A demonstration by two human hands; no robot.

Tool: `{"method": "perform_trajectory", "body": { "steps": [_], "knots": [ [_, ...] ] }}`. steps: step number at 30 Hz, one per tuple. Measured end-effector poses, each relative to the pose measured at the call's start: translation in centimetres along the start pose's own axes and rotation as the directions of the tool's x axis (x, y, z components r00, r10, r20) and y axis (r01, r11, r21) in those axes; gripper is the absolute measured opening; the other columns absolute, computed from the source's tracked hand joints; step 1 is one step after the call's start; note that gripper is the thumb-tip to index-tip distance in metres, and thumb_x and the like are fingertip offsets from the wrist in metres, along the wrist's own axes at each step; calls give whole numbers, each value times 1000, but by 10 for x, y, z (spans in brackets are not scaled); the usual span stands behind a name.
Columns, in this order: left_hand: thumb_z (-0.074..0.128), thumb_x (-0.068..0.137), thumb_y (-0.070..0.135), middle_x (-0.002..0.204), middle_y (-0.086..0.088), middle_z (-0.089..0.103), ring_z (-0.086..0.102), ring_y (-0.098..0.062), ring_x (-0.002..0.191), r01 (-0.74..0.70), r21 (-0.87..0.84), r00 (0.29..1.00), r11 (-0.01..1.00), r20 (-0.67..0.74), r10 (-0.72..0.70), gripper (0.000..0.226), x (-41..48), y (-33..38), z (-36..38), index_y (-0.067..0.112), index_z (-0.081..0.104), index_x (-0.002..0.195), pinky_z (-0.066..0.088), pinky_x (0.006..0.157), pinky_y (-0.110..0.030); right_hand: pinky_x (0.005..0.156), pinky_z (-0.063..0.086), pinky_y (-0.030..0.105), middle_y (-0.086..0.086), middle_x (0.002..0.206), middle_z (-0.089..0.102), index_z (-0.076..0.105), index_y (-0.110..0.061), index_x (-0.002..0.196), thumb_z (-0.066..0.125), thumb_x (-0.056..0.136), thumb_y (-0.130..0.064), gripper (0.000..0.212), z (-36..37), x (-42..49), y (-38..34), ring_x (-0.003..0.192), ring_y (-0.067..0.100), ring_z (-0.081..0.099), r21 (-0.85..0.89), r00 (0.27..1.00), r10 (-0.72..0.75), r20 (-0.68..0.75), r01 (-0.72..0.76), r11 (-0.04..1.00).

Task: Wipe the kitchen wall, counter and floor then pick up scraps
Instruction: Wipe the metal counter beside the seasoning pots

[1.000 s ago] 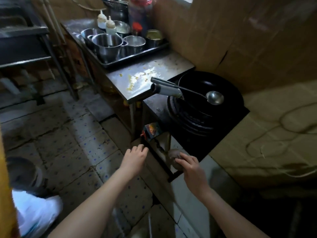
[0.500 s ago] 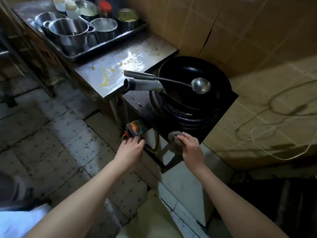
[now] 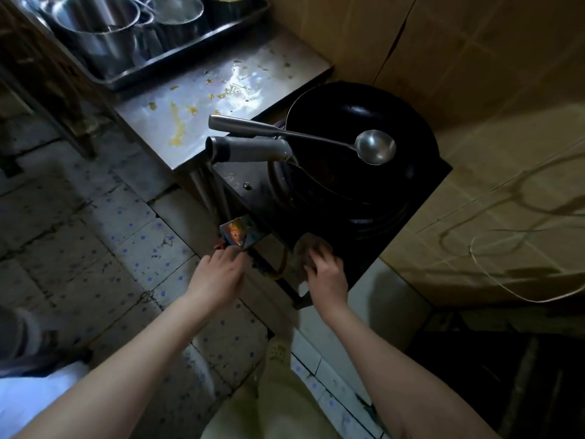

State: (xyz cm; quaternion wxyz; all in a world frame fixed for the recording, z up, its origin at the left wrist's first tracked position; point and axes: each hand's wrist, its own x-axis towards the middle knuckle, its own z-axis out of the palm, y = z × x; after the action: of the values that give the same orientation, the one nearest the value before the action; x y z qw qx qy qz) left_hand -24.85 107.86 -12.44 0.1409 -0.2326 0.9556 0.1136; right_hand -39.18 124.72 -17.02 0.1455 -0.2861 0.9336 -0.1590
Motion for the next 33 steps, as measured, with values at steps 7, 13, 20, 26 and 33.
{"method": "perform_trajectory", "body": {
  "steps": [7, 13, 20, 26, 33],
  "knots": [
    [44, 95, 27, 147, -4, 37, 43, -23, 127, 19, -7, 1000, 1000, -8, -19, 48, 3, -6, -8, 19, 36, 142, 39, 102, -35, 87, 50, 35, -4, 147, 37, 48, -23, 136, 45, 98, -18, 38, 2, 22, -8, 119, 25, 42, -167, 996, -70, 46, 77, 983],
    [46, 94, 27, 143, -2, 40, 46, -22, 124, 26, 4, 1000, 1000, -4, -26, 47, 8, -3, -12, 19, 39, 139, 41, 100, -34, 81, 43, 37, -6, 130, 58, 63, -24, 119, 62, 85, -13, 36, -25, -2, 50, 102, 27, 54, -232, 996, 16, -88, -36, 972],
    [46, 94, 29, 140, -3, 43, 46, -22, 122, 37, 15, 999, 999, -3, -37, 45, 17, 2, -17, 18, 39, 138, 42, 98, -35, 87, 47, 36, 2, 144, 39, 47, -17, 135, 51, 93, -29, 44, -28, -11, 46, 117, 27, 40, -148, 987, 160, -20, -161, 976],
    [45, 95, 27, 141, -3, 42, 47, -23, 122, 69, 1, 998, 998, 2, -69, 47, 20, 0, -23, 19, 37, 141, 43, 99, -36, 98, 42, 49, -1, 152, 26, 37, -24, 141, 49, 94, -37, 51, -16, 2, 13, 130, 28, 28, -248, 989, 73, 126, -40, 968],
    [48, 94, 23, 137, -2, 44, 49, -21, 119, 129, -37, 991, 991, -14, -130, 38, 8, -21, -19, 18, 46, 132, 42, 98, -35, 93, 47, 39, -2, 150, 28, 40, -23, 139, 52, 94, -24, 47, 1, 38, -24, 130, 26, 32, -278, 980, -126, 151, 165, 946]
  ]
}}
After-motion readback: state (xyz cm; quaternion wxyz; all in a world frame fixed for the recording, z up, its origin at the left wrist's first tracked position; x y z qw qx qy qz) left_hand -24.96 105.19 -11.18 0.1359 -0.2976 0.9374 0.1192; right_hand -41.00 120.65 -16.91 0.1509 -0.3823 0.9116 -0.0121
